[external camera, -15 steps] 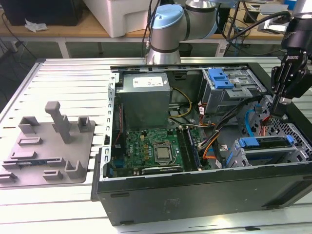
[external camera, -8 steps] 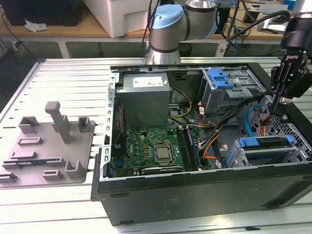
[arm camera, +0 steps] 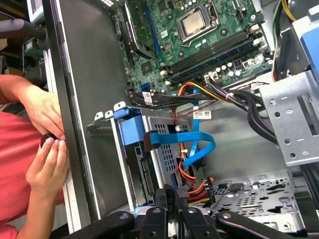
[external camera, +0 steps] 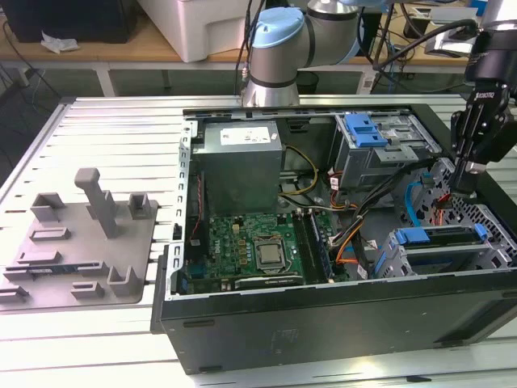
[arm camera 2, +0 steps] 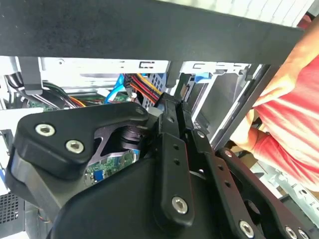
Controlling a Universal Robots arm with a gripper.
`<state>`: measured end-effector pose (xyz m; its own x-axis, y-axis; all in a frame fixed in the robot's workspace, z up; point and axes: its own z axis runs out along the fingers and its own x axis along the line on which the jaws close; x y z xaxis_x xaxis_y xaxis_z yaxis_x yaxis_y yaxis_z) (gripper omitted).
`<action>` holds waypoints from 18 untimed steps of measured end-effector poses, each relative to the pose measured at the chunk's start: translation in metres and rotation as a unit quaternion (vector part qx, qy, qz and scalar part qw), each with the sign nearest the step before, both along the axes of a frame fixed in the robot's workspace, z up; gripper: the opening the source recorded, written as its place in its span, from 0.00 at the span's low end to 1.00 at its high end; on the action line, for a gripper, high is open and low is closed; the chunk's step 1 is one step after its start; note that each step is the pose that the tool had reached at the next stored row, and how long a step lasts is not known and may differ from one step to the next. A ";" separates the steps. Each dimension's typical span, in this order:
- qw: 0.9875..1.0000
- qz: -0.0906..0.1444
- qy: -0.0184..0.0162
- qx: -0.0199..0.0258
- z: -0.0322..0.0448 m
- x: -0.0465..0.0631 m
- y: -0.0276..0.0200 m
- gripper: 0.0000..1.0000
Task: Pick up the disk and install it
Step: 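Insert the first disk wire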
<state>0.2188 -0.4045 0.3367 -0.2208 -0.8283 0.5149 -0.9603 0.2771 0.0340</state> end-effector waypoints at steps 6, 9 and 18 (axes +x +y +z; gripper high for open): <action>1.000 0.008 0.000 -0.001 0.0001 -0.014 -0.0046 0.18; 1.000 0.019 0.000 -0.001 0.0001 -0.016 -0.0058 0.18; 0.999 0.032 0.000 -0.001 0.0003 -0.020 -0.0081 0.18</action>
<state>0.1988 -0.4126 0.3370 -0.1669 -0.8398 0.5166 -0.9762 0.2142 0.0329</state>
